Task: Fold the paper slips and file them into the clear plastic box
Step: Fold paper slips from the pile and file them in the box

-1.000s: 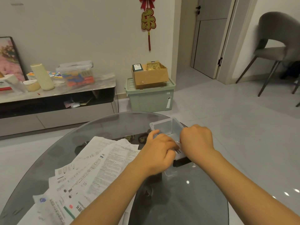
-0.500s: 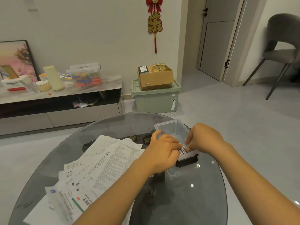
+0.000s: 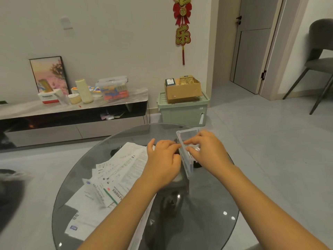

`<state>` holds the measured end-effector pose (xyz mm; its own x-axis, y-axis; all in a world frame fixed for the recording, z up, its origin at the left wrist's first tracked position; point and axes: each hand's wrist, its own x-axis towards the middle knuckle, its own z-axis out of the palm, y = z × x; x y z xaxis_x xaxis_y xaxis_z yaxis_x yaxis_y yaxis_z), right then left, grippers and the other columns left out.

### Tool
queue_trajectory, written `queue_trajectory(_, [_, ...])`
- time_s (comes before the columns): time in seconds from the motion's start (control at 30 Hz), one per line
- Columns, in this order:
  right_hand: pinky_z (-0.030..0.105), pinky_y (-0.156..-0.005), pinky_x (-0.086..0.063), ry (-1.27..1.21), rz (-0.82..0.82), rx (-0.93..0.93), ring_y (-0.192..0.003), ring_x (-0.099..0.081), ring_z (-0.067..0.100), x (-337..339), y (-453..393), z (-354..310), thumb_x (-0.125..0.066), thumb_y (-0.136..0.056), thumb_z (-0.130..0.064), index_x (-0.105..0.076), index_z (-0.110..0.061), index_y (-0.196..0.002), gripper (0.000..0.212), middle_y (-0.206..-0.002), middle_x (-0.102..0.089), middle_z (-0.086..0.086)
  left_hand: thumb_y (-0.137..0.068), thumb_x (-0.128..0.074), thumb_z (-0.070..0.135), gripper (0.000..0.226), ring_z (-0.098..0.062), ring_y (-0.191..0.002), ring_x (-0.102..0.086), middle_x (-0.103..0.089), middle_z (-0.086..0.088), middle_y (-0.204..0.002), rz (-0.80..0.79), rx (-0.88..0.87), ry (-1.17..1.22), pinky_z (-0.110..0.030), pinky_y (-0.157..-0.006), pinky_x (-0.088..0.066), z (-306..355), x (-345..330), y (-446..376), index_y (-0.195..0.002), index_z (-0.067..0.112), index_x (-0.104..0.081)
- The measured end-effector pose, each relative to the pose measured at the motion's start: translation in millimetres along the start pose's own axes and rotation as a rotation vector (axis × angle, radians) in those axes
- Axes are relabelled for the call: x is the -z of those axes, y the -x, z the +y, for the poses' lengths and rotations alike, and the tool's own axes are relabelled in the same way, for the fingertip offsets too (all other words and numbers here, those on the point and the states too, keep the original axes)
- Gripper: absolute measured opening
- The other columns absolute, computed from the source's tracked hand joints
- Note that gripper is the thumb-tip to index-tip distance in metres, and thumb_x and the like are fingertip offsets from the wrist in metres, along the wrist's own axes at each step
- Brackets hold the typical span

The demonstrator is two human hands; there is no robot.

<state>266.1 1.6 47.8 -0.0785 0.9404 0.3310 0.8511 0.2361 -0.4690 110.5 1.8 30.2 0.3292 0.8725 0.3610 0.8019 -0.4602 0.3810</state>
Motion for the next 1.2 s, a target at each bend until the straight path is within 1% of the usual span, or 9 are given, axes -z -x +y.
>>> queue_trajectory(0.13, [0.026, -0.076, -0.040, -0.015, -0.055, 0.078, -0.100, -0.047, 0.013, -16.1, 13.3, -12.2, -0.060, -0.089, -0.032, -0.067, -0.027, -0.113, 0.025, -0.092, -0.047, -0.006, -0.079, -0.018, 0.031, 0.061, -0.004, -0.127, -0.035, -0.051, 0.009, -0.131, 0.042, 0.099, -0.005, -0.034, -0.116, 0.006, -2.4, 11.9, 31.5, -0.127, 0.025, -0.054])
queue_trajectory(0.33, [0.025, -0.079, -0.043, 0.044, -0.155, 0.220, -0.091, -0.045, 0.008, -42.5, 26.6, -26.7, -0.059, -0.089, -0.037, -0.064, -0.029, -0.116, 0.029, -0.091, -0.044, -0.010, -0.083, -0.020, 0.034, 0.057, -0.005, -0.132, -0.031, -0.045, 0.010, -0.138, 0.046, 0.235, -0.068, -0.033, -0.116, 0.006, -27.6, 14.0, 78.1, -0.132, 0.027, -0.048])
queue_trajectory(0.4, [0.024, -0.078, -0.040, 0.061, -0.171, 0.250, -0.088, -0.040, 0.005, -47.7, 28.9, -26.7, -0.059, -0.088, -0.038, -0.063, -0.031, -0.117, 0.029, -0.090, -0.043, -0.011, -0.090, -0.029, 0.035, 0.049, -0.008, -0.135, -0.028, -0.039, 0.009, -0.144, -0.027, 0.283, -0.129, -0.037, -0.117, 0.005, -41.0, 11.9, 88.1, -0.137, 0.027, -0.040])
queue_trajectory(0.53, [0.022, -0.074, -0.038, 0.098, -0.232, 0.276, -0.094, -0.046, 0.007, -64.7, 34.0, -26.4, -0.059, -0.087, -0.039, -0.062, -0.032, -0.117, 0.031, -0.097, -0.048, -0.012, -0.084, -0.029, 0.049, 0.067, -0.020, -0.143, -0.012, -0.019, 0.000, -0.153, -0.253, 0.370, -0.326, -0.046, -0.116, 0.005, -71.0, 2.9, 107.4, -0.145, 0.022, -0.021])
queue_trajectory(0.63, [0.020, -0.072, -0.036, 0.125, -0.271, 0.290, -0.095, -0.046, 0.006, -73.5, 35.9, -26.0, -0.058, -0.087, -0.040, -0.060, -0.033, -0.119, 0.033, -0.106, -0.054, -0.009, -0.090, -0.035, 0.050, 0.067, -0.025, -0.145, -0.005, -0.008, -0.005, -0.157, -0.389, 0.403, -0.387, -0.050, -0.116, 0.005, -81.7, -2.4, 113.9, -0.147, 0.020, -0.014])
queue_trajectory(0.83, [0.028, -0.088, -0.046, 0.158, -0.413, 0.300, -0.113, -0.052, 0.010, -81.2, 35.3, -29.0, -0.062, -0.084, -0.045, -0.057, -0.033, -0.124, 0.042, -0.120, -0.059, -0.010, -0.093, -0.035, 0.049, 0.051, -0.020, -0.131, -0.032, -0.035, 0.002, -0.144, -0.340, 0.286, -0.426, -0.041, -0.112, -0.012, -75.9, -1.7, 116.8, -0.138, 0.026, -0.034])
queue_trajectory(0.97, [0.028, -0.090, -0.045, 0.178, -0.491, 0.312, -0.116, -0.051, 0.010, -88.4, 38.3, -31.1, -0.063, -0.082, -0.048, -0.055, -0.033, -0.126, 0.048, -0.127, -0.057, -0.011, -0.094, -0.036, 0.044, 0.036, -0.017, -0.101, -0.051, -0.060, 0.004, -0.109, -0.267, 0.221, -0.420, -0.029, -0.083, -0.039, -70.1, -2.1, 116.1, -0.112, 0.020, -0.057])
queue_trajectory(1.07, [0.030, -0.088, -0.046, 0.220, -0.513, 0.310, -0.113, -0.053, 0.013, -94.0, 42.1, -33.8, -0.063, -0.081, -0.050, -0.055, -0.032, -0.127, 0.049, -0.124, -0.059, -0.009, -0.094, -0.037, 0.041, 0.033, -0.014, -0.090, -0.056, -0.063, 0.004, -0.097, -0.226, 0.224, -0.390, -0.026, -0.070, -0.041, -69.0, -0.9, 114.6, -0.098, 0.019, -0.061])
queue_trajectory(1.2, [0.030, -0.083, -0.046, 0.272, -0.431, 0.329, -0.105, -0.055, 0.016, -100.0, 43.5, -35.5, -0.056, -0.088, -0.041, -0.060, -0.030, -0.119, 0.034, -0.115, -0.063, -0.006, -0.094, -0.037, 0.045, 0.035, -0.012, -0.092, -0.056, -0.062, 0.007, -0.101, -0.203, 0.225, -0.346, -0.027, -0.075, -0.046, -69.2, 0.2, 116.6, -0.103, 0.022, -0.061])
